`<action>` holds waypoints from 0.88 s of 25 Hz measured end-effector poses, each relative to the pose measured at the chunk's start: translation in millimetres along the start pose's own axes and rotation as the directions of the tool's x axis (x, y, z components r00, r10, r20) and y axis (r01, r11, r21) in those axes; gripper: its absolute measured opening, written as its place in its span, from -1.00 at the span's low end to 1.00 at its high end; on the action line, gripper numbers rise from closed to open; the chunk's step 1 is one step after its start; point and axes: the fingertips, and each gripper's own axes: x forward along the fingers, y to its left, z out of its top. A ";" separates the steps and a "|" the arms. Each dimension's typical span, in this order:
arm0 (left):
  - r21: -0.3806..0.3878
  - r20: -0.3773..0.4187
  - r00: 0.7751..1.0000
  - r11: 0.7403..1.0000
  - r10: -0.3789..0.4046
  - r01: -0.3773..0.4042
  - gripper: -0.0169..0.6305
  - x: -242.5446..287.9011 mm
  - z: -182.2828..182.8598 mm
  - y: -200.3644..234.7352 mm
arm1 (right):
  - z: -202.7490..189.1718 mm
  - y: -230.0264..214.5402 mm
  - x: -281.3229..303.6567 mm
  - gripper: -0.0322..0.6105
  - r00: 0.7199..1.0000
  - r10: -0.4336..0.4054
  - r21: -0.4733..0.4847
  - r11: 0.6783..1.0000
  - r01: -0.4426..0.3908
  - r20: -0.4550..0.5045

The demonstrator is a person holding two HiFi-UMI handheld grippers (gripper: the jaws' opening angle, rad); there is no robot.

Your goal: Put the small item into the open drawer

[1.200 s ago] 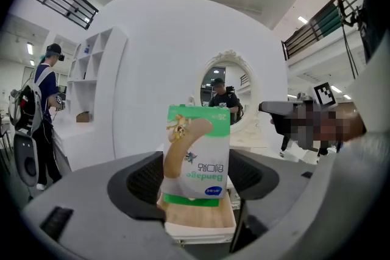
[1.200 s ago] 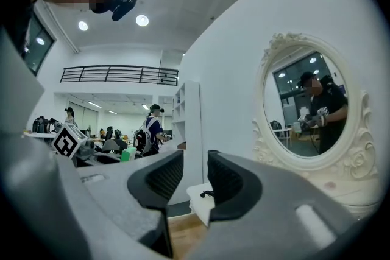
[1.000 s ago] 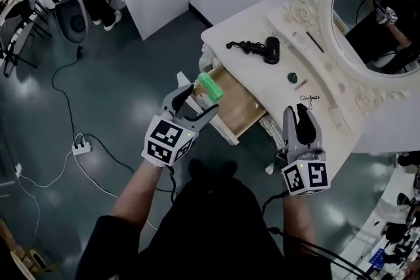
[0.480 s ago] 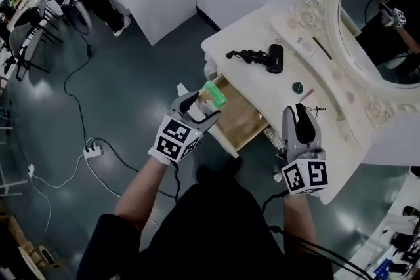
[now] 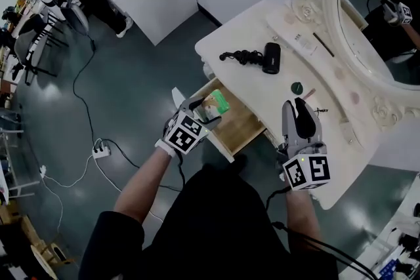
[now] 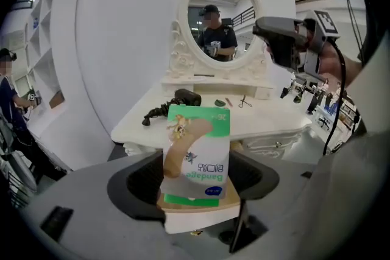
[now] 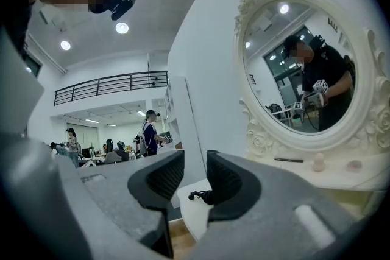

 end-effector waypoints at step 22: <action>0.411 -0.463 0.864 0.817 -0.195 0.405 0.06 148.9 -95.1 -21.3 | -25.2 -53.9 -16.5 -0.57 0.934 -0.355 0.042 0.934 0.356 -0.034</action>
